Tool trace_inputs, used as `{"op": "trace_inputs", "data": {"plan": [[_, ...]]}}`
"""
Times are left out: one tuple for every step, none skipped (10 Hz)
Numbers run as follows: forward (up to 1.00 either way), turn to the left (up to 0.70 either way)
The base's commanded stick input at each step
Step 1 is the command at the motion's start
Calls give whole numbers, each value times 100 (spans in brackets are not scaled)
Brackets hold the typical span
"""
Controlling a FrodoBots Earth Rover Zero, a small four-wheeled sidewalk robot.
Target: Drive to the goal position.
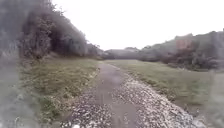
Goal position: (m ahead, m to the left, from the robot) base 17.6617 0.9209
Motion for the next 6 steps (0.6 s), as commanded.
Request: {"op": "trace_inputs", "data": {"plan": [[85,0],[85,0],[85,0],[85,0],[85,0],[85,0]]}}
